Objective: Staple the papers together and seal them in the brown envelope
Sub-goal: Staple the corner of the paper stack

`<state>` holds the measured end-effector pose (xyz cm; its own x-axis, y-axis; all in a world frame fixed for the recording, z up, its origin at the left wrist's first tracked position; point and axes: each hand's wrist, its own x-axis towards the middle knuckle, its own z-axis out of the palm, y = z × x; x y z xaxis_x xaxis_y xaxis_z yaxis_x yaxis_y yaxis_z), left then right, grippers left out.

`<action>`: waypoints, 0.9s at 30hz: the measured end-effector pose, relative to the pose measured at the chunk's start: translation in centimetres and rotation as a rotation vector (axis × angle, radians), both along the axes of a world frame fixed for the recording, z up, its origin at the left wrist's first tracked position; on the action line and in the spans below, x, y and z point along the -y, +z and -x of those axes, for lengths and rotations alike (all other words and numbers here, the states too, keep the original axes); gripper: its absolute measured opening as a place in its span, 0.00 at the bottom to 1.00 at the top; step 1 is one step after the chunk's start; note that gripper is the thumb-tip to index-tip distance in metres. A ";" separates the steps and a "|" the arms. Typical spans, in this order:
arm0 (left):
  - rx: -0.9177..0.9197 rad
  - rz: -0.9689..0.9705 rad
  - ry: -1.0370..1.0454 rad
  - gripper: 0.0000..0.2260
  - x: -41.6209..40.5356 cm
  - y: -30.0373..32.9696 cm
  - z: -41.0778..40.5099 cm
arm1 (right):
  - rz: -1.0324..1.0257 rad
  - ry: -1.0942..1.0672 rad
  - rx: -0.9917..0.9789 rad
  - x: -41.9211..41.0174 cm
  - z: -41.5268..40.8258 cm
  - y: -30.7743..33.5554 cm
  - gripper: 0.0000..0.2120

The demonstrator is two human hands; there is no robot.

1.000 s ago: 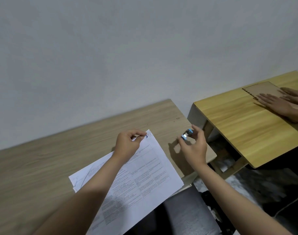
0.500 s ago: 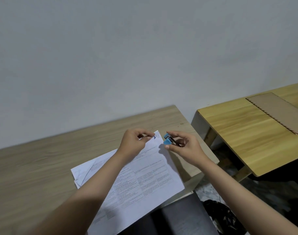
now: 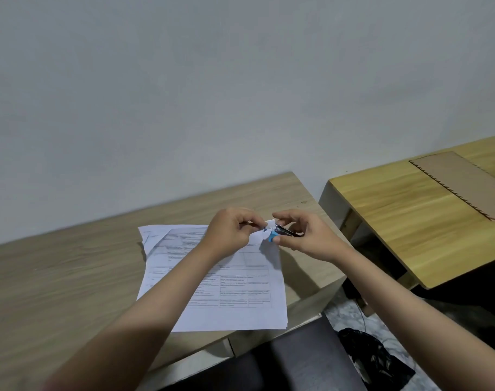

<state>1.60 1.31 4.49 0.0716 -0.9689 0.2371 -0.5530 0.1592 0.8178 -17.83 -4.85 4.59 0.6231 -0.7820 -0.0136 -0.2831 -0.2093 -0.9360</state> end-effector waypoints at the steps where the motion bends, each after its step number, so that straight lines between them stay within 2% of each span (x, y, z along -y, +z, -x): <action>1: 0.000 -0.002 -0.004 0.11 0.0 -0.2 0.0 | -0.022 0.008 -0.008 0.2 0.0 -0.1 0.20; 6: 0.009 -0.080 0.021 0.10 0.7 -1.3 0.1 | -0.041 0.072 -0.086 1.3 -0.4 -1.0 0.13; 15: 0.004 -0.138 0.055 0.08 2.6 -3.0 0.5 | -0.208 0.114 -0.116 4.2 -0.7 -3.5 0.15; 22: 0.004 -0.166 0.063 0.08 4.0 -4.5 -0.2 | -0.150 0.184 -0.178 6.3 -1.3 -4.3 0.09; 27: -0.014 -0.163 0.060 0.09 4.7 -5.3 -0.4 | -0.146 0.211 -0.218 7.6 -2.0 -4.9 0.13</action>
